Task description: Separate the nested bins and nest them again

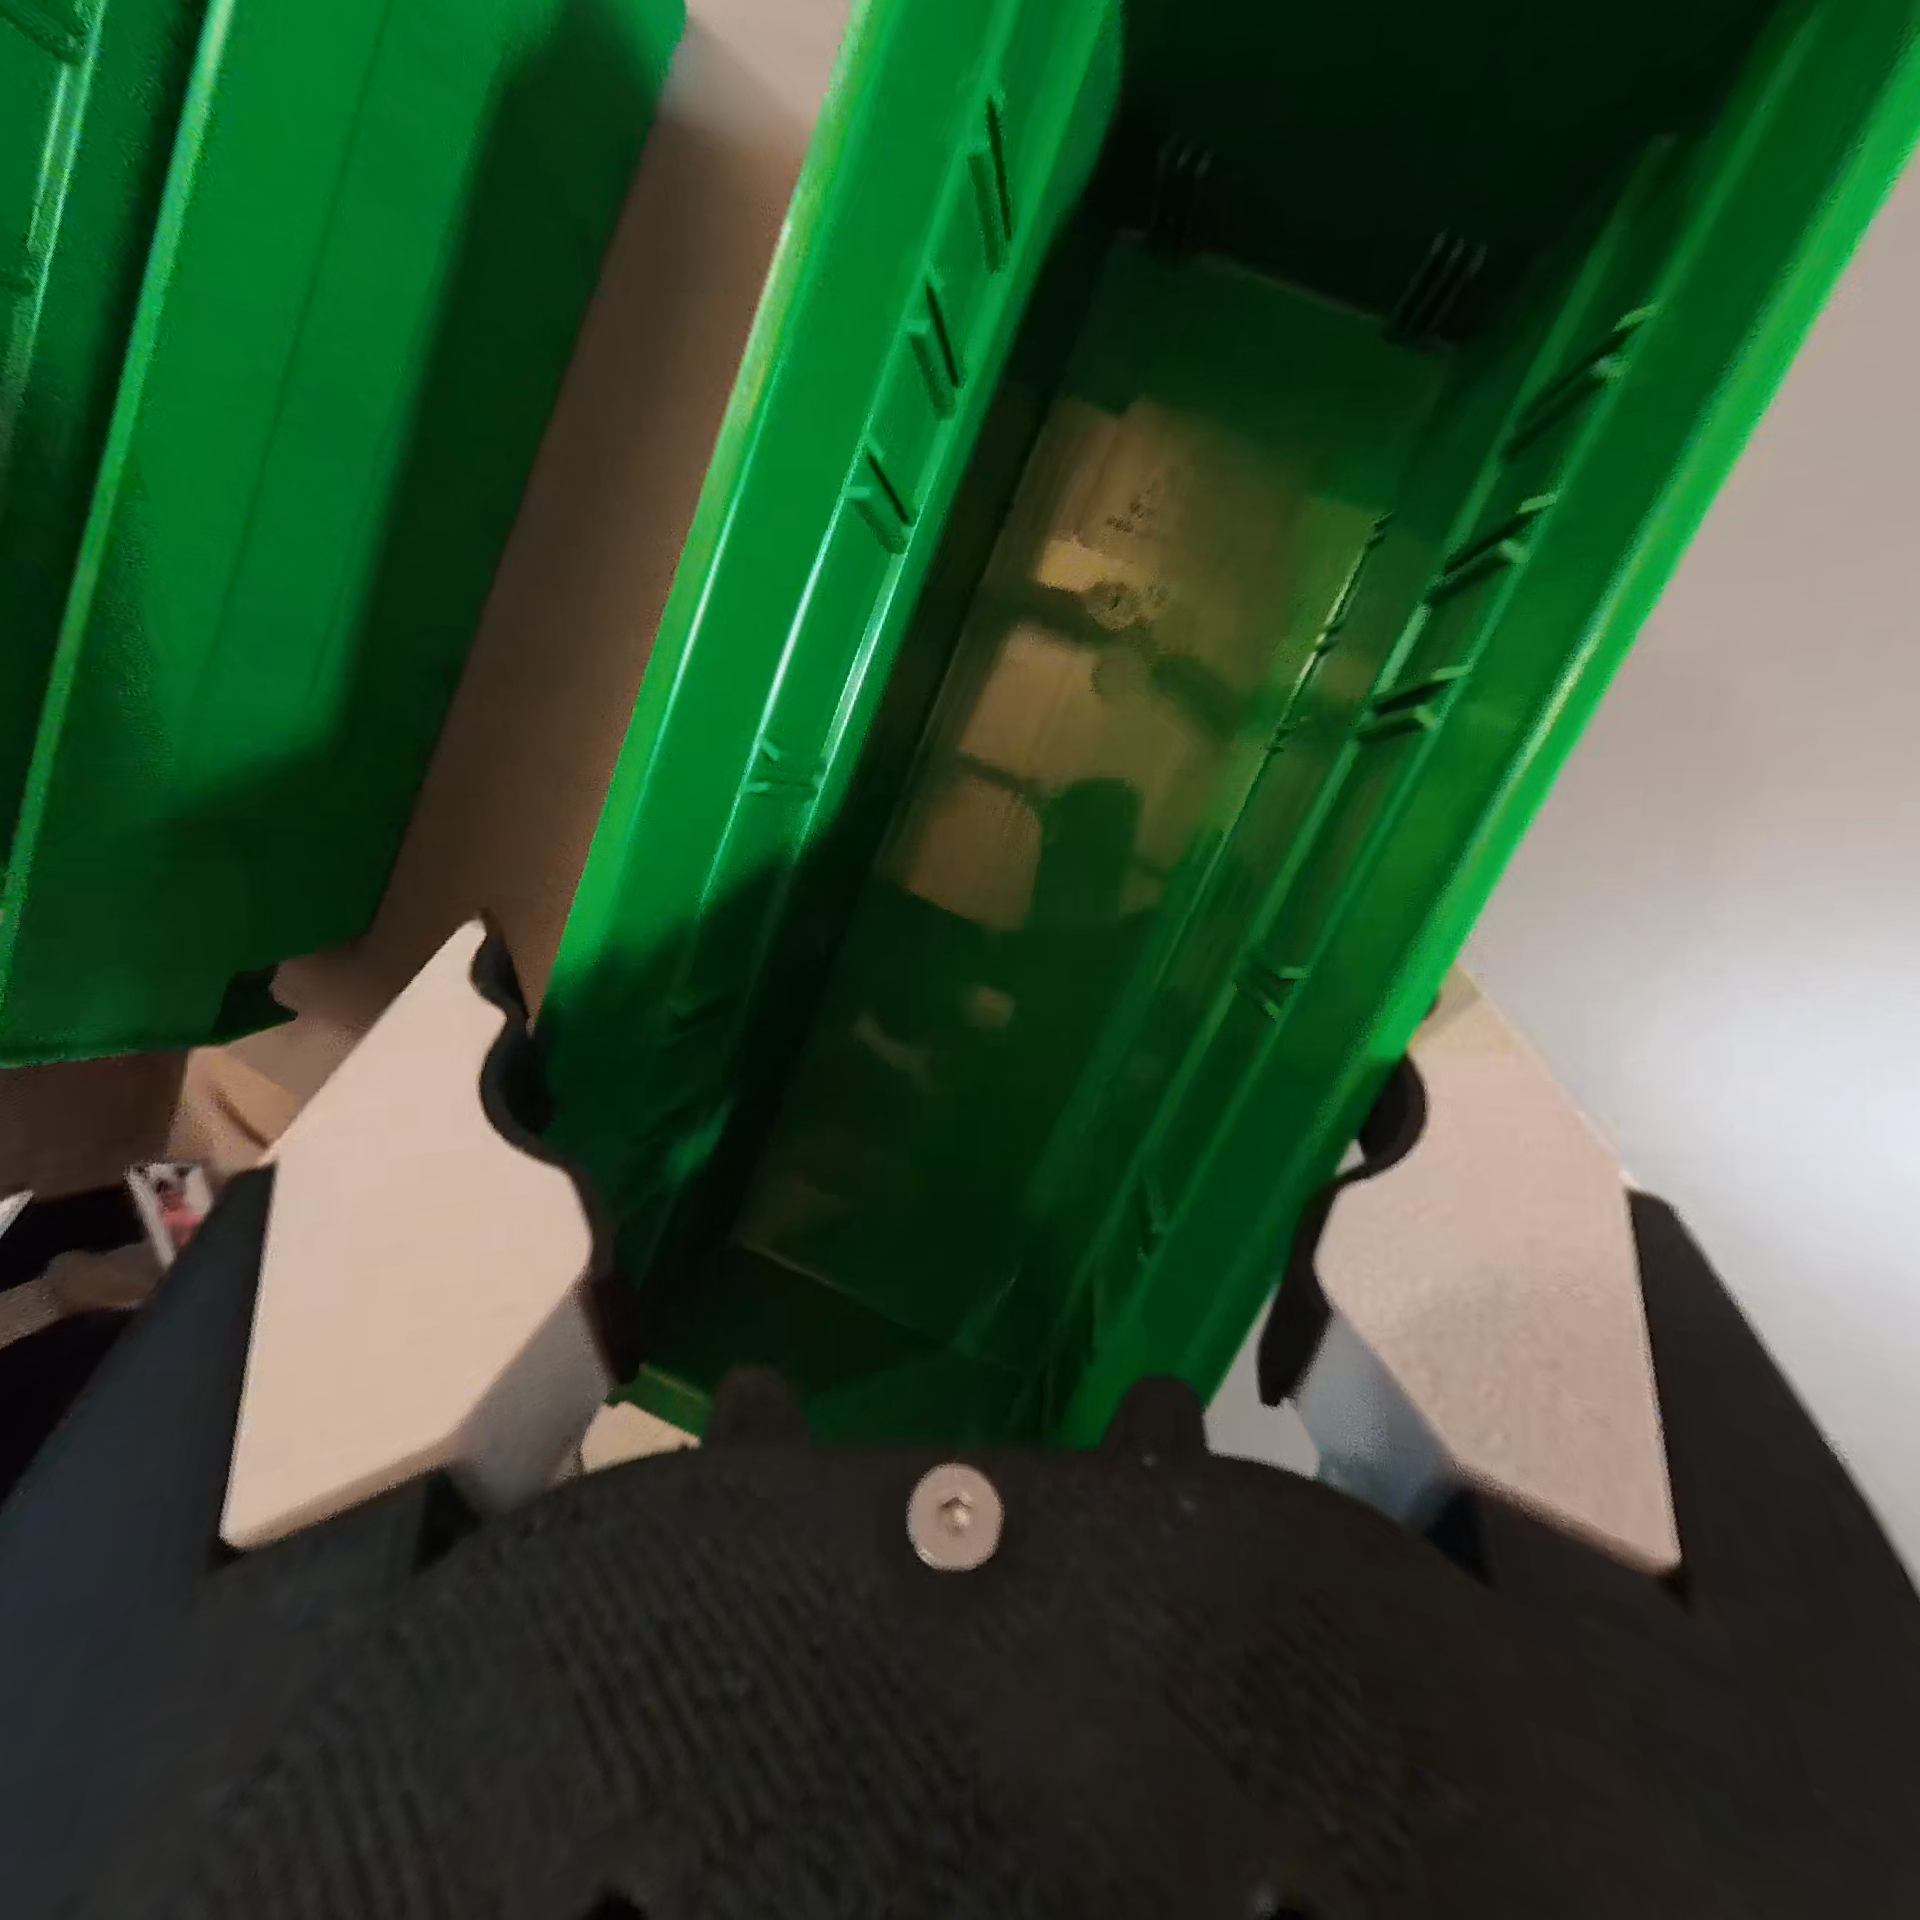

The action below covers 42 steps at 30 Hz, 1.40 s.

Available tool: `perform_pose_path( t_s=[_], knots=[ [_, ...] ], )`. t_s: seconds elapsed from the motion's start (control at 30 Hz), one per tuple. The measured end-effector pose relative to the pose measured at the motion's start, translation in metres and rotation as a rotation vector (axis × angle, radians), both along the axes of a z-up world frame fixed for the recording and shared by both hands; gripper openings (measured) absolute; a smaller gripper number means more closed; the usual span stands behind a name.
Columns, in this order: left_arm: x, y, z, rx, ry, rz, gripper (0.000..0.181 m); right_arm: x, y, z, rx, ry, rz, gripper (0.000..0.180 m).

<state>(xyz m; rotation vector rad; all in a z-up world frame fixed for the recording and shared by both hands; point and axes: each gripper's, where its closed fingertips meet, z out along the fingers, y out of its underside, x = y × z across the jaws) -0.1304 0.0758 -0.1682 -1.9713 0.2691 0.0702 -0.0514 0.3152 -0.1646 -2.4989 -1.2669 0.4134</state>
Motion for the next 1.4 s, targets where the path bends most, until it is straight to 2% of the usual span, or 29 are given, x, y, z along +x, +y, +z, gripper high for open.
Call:
perform_pose_path(
  t_s=[0.3,0.57,1.07,1.23,1.4],
  knots=[
    [-0.001,0.000,0.001,0.004,0.009,0.003,0.024,0.010,-0.009,-0.004,-0.168,-0.109,0.032,0.138],
    [-0.001,-0.001,0.003,0.014,0.021,0.003,0.024,0.007,-0.003,0.002,-0.159,-0.017,0.021,0.116],
    [-0.002,0.001,-0.003,-0.001,0.027,0.008,0.024,0.004,-0.002,0.010,-0.135,0.101,0.039,0.112],
    [-0.002,0.001,-0.002,0.001,0.028,0.007,0.024,0.002,0.002,0.029,-0.147,0.192,0.024,0.112],
    [-0.001,0.001,-0.003,0.000,0.031,0.004,0.024,-0.014,-0.005,0.063,-0.152,0.249,0.059,0.112]
  ],
)
